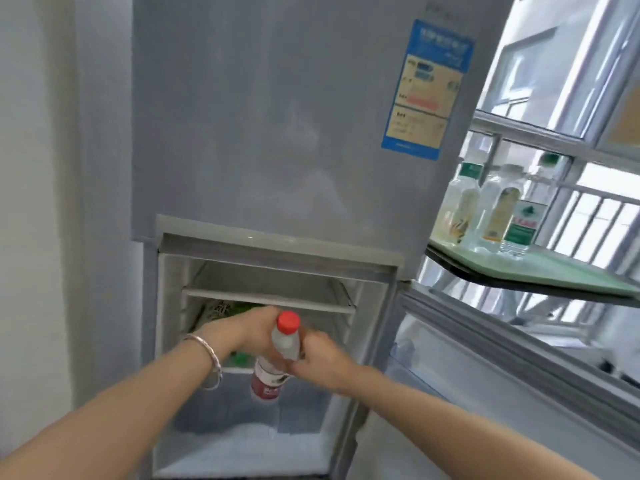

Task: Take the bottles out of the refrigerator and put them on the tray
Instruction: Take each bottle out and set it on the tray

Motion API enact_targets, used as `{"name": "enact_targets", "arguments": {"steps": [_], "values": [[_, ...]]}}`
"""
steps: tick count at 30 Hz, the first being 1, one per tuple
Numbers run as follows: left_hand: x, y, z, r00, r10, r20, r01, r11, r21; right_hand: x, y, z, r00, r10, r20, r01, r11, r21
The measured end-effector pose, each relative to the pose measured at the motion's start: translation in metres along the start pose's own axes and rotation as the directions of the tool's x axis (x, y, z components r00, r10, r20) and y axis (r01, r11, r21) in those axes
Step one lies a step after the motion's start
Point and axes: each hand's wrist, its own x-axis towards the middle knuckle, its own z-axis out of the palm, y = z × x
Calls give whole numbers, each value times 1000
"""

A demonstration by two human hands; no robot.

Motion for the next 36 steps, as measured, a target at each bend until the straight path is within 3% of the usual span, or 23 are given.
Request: {"name": "enact_targets", "arguments": {"steps": [4,8,13,15,19,21,25,31,36], "values": [[-2,44,-24,998,50,-38,-55,991,-121,-34,-9,-52,975,194,-106,-172,967,187],[-4,91,-50,987,135,-86,-143,984,-101,-61,-17,-99,934,298,-197,-215,909,356],[-10,157,-85,971,212,-109,-226,964,-136,-92,-22,-141,961,251,-119,-184,896,404],[-9,182,-97,953,274,-131,-294,942,-165,-102,-22,-158,941,279,-192,-171,880,442],[3,226,-112,881,302,-364,-376,914,-150,-111,-19,-206,863,312,-398,-126,894,429],[10,242,-115,843,323,-430,-447,866,-225,-114,-13,-231,825,338,-452,-107,880,463],[46,280,-107,835,316,-450,-514,739,-436,-117,22,-289,738,403,-541,-53,834,549],[105,320,-78,881,349,-320,-471,709,-524,-91,75,-332,674,459,-579,-42,806,591],[145,319,-52,884,315,-346,-452,768,-453,-62,109,-326,682,450,-577,-84,831,549]]}}
